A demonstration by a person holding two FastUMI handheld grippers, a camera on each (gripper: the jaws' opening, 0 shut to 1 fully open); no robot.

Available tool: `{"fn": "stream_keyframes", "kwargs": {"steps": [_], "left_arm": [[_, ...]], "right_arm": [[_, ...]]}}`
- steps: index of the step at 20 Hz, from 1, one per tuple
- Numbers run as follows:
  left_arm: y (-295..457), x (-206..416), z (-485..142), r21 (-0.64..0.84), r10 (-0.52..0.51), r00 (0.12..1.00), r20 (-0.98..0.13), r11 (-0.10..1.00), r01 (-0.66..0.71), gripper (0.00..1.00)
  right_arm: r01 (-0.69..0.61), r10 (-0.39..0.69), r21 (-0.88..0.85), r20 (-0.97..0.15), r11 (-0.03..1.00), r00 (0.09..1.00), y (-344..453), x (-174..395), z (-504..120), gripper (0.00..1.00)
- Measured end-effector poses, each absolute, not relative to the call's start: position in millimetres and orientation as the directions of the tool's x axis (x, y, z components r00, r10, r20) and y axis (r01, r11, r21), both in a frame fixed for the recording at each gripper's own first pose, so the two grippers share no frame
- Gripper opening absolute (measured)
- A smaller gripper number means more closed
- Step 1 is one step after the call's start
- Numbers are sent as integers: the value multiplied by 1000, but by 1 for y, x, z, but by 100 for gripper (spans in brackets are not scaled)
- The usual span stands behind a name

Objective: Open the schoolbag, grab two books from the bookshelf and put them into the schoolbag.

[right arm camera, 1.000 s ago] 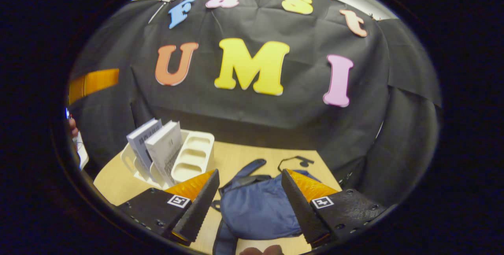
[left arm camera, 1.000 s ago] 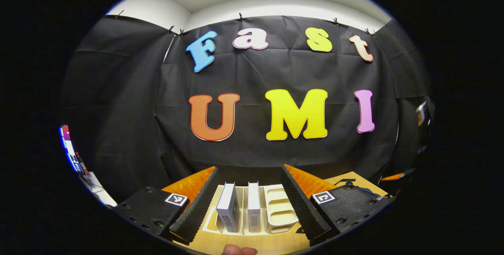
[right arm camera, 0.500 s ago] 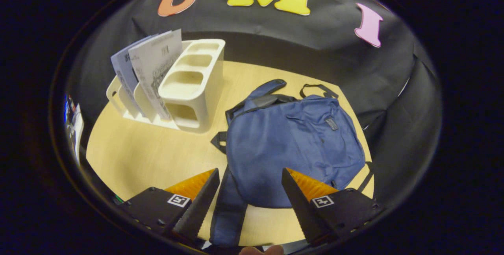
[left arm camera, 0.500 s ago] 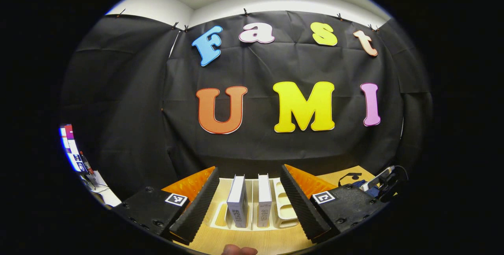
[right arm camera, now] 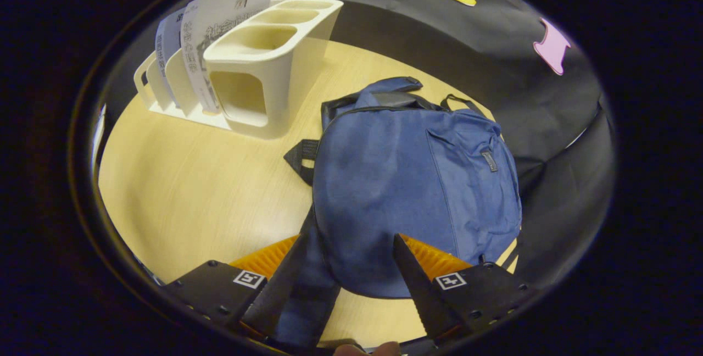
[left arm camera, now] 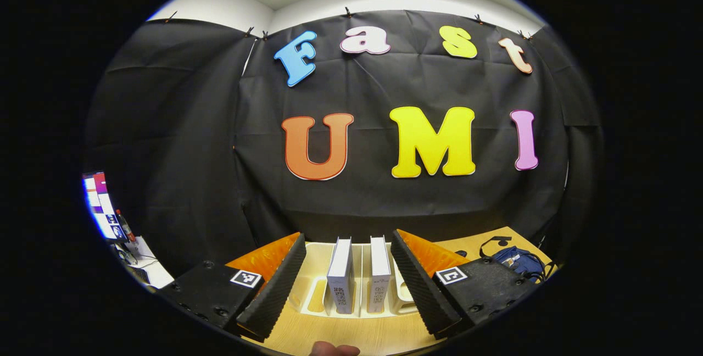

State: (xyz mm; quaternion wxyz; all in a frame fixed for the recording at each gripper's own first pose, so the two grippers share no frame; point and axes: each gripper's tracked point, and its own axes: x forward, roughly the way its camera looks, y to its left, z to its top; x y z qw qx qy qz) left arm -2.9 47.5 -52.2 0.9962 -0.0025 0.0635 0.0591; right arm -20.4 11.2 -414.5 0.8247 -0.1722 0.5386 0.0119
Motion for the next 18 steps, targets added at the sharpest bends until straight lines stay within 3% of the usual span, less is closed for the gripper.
{"fn": "stream_keyframes", "kwargs": {"steps": [4,9,12,13,14,15,18], "left_arm": [[52,-3,-57,-6,128,981,-143,991,-130,99],[52,-1,-58,-4,130,980,-151,991,-132,99],[53,-1,-58,-4,128,980,-151,991,-130,99],[52,-1,-60,-6,126,980,-153,992,-129,99],[50,-1,-60,-8,124,980,-155,992,-127,99],[50,-1,-59,-9,123,980,-156,992,-126,99],[50,-2,-58,-4,123,981,-152,992,-126,99]], "right_arm": [[-207,-235,-343,-878,916,416,5,-17,-426,99],[-186,-245,-349,-872,919,425,3,-11,-429,99],[-159,-251,-346,-867,924,431,-8,-7,-426,92],[-154,-240,-330,-874,931,423,-8,-7,-428,96],[-157,-223,-312,-881,937,417,-8,-8,-429,88],[-161,-213,-302,-884,939,416,-6,-7,-429,87],[-174,-190,-285,-887,943,421,0,-8,-426,71]]}}
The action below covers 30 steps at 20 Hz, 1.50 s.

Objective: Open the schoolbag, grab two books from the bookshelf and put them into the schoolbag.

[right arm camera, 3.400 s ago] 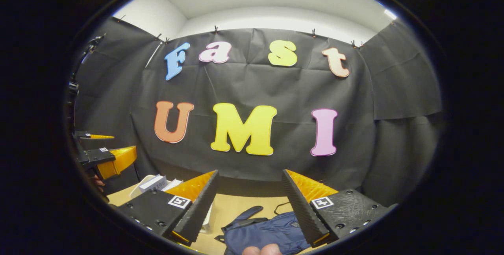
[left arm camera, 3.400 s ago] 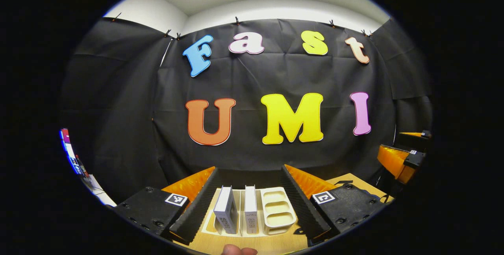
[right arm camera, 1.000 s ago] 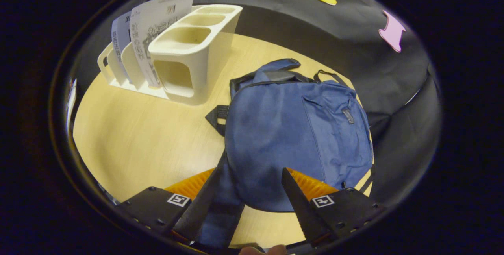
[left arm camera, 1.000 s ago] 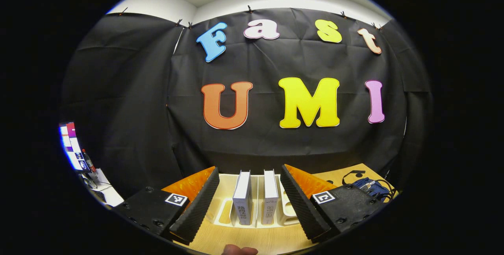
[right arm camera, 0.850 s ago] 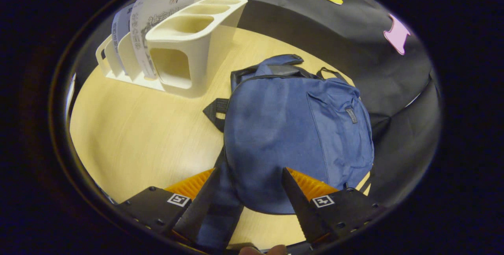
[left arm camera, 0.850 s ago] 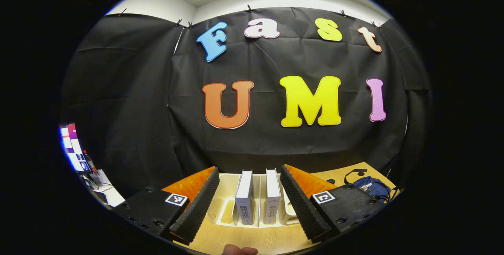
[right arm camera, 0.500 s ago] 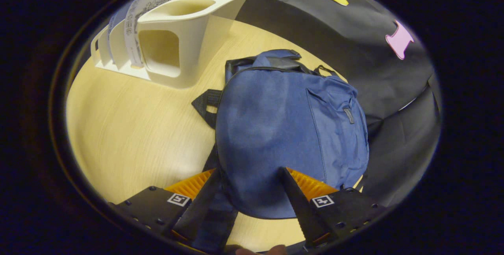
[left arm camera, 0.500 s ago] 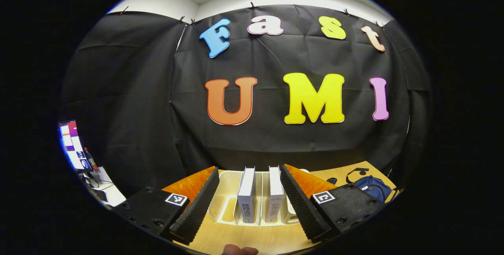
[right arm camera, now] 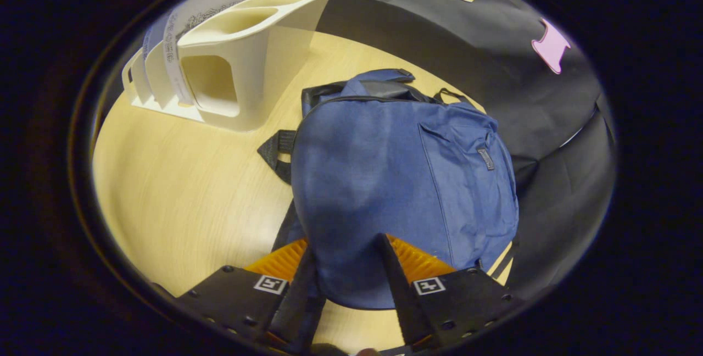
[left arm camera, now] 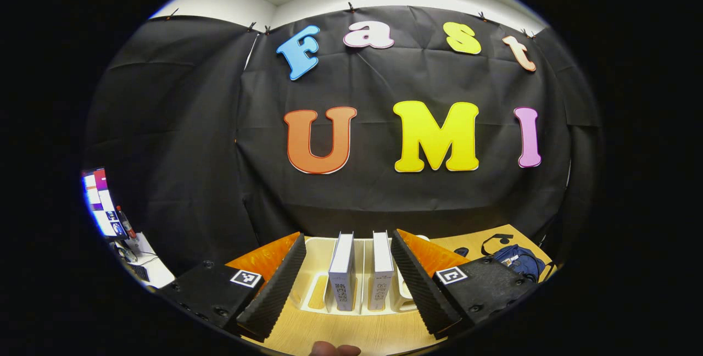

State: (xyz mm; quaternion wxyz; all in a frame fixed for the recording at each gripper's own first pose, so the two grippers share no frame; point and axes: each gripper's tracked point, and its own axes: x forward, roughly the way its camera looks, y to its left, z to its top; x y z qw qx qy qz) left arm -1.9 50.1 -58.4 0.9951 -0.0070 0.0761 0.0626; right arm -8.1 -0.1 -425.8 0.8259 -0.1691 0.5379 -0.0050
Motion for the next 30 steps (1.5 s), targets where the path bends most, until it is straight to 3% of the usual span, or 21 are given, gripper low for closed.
{"fn": "stream_keyframes", "kwargs": {"steps": [1,2,3,4,6,8,20,30], "left_arm": [[50,-2,-58,-5,124,981,-152,992,-126,99],[50,-2,-59,-7,124,980,-154,992,-127,99],[49,-3,-60,-8,126,980,-156,992,-129,99],[49,-3,-59,-9,127,979,-157,991,-130,99],[50,-5,-60,-15,128,979,-158,991,-132,99],[49,-4,-61,-21,126,979,-162,991,-132,99],[36,2,-67,-50,106,978,-178,992,-117,99],[19,22,-76,-59,71,976,-205,995,-85,99]], "right_arm": [[-179,-180,-276,-890,944,419,3,-9,-424,65],[-184,-172,-268,-893,945,416,4,-11,-424,50],[-186,-170,-267,-893,946,417,4,-10,-422,41],[-181,-177,-275,-887,944,427,1,-9,-417,25],[-174,-152,-243,-896,954,418,1,-9,-416,6],[-159,-127,-209,-902,965,412,-1,-8,-414,0],[-203,-57,-181,-864,962,500,-26,-3,-340,0],[-179,-95,-238,-812,955,576,-100,25,-262,0]]}}
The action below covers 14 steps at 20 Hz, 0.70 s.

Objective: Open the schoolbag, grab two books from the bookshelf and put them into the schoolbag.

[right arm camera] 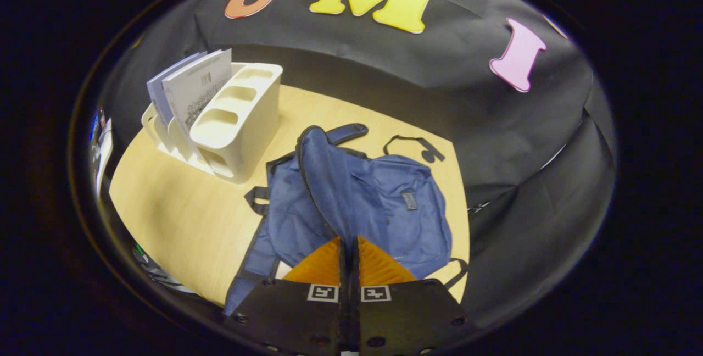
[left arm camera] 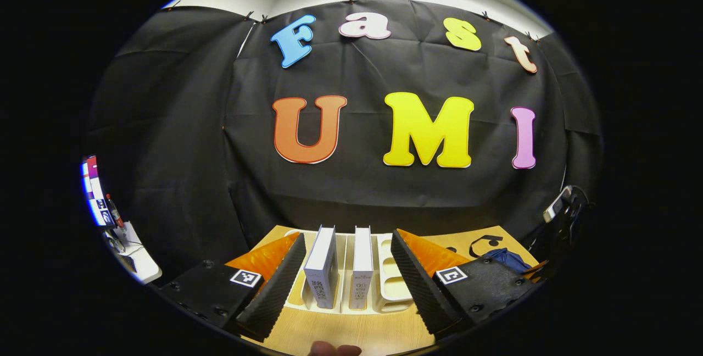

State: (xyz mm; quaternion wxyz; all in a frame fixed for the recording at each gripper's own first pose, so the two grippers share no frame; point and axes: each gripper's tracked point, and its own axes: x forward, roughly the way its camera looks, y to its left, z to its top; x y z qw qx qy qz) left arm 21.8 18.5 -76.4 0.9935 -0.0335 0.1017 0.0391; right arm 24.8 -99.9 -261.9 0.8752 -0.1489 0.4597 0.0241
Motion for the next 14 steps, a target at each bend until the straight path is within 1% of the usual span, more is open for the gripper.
{"fn": "stream_keyframes", "kwargs": {"steps": [5,14], "left_arm": [[5,35,-84,-82,35,967,-252,995,-57,99],[-13,62,-93,-94,-15,935,-354,995,-20,99]], "right_arm": [[-143,-127,-262,-790,954,599,-138,44,-238,0],[-101,-147,-260,-779,960,609,-190,56,-233,0]]}}
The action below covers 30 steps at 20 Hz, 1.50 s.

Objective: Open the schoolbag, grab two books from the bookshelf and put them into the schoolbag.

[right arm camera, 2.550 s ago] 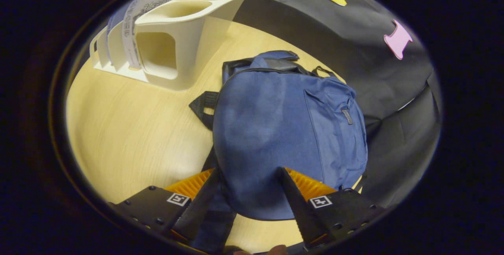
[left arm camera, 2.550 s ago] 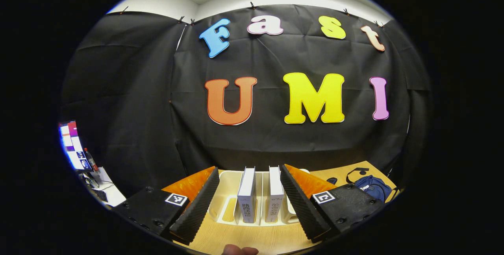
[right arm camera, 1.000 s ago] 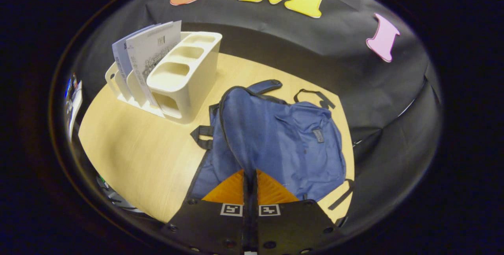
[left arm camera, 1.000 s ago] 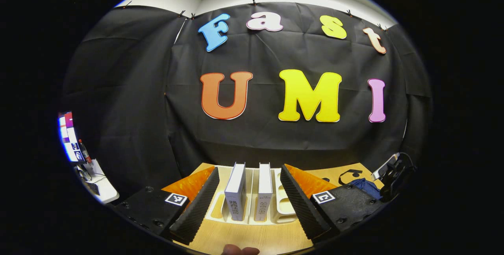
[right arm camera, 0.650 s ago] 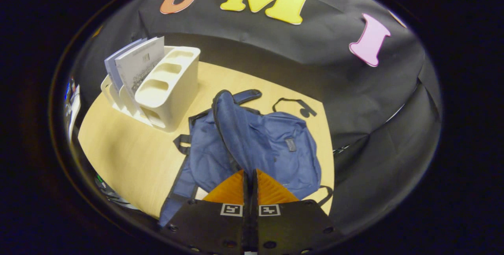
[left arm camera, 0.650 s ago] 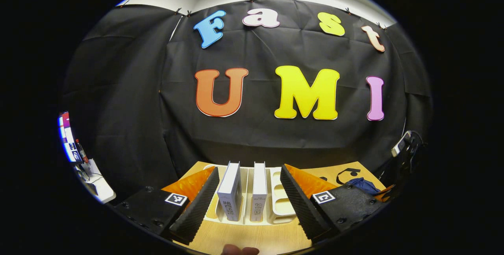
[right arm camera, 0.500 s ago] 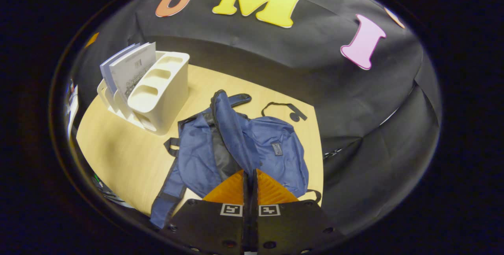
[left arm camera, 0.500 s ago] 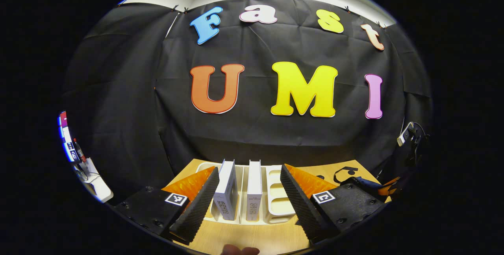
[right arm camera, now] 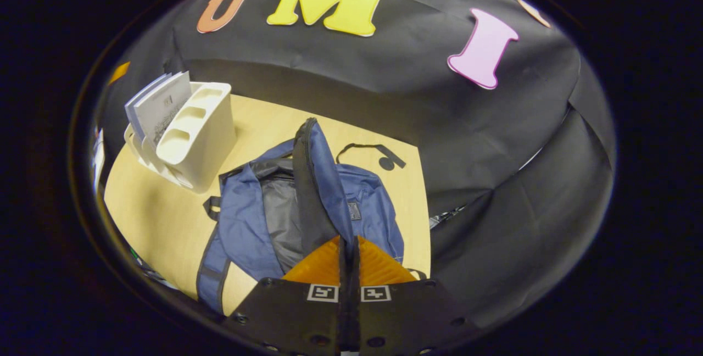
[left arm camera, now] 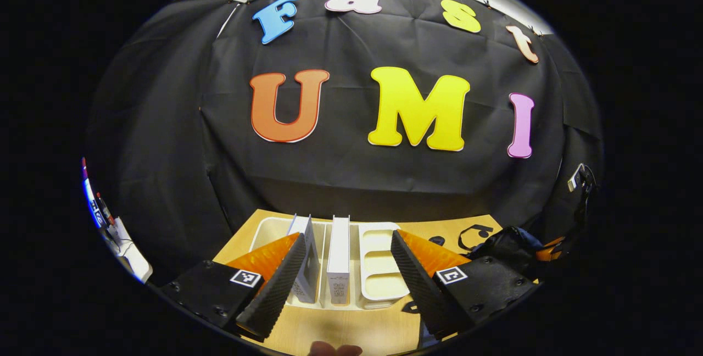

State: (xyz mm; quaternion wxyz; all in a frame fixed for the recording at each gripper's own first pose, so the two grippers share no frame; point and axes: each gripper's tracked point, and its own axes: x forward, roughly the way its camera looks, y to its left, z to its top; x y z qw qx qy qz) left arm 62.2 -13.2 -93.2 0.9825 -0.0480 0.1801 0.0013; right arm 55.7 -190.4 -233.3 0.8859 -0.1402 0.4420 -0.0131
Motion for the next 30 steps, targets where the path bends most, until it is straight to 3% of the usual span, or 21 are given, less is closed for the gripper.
{"fn": "stream_keyframes", "kwargs": {"steps": [7,18,29,30], "left_arm": [[-20,89,-107,-109,-85,872,-482,993,37,99],[-11,127,-168,-57,-119,648,-752,992,115,100],[-5,131,-239,-99,-118,299,-947,992,77,96],[-5,130,-244,-100,-116,274,-955,992,71,100]], "right_arm": [[-55,-162,-247,-773,968,614,-228,66,-231,0],[-12,-161,-209,-787,978,596,-264,65,-235,0],[-4,-129,-161,-800,987,586,-274,69,-240,0],[1,-127,-155,-802,988,584,-275,69,-241,0]]}}
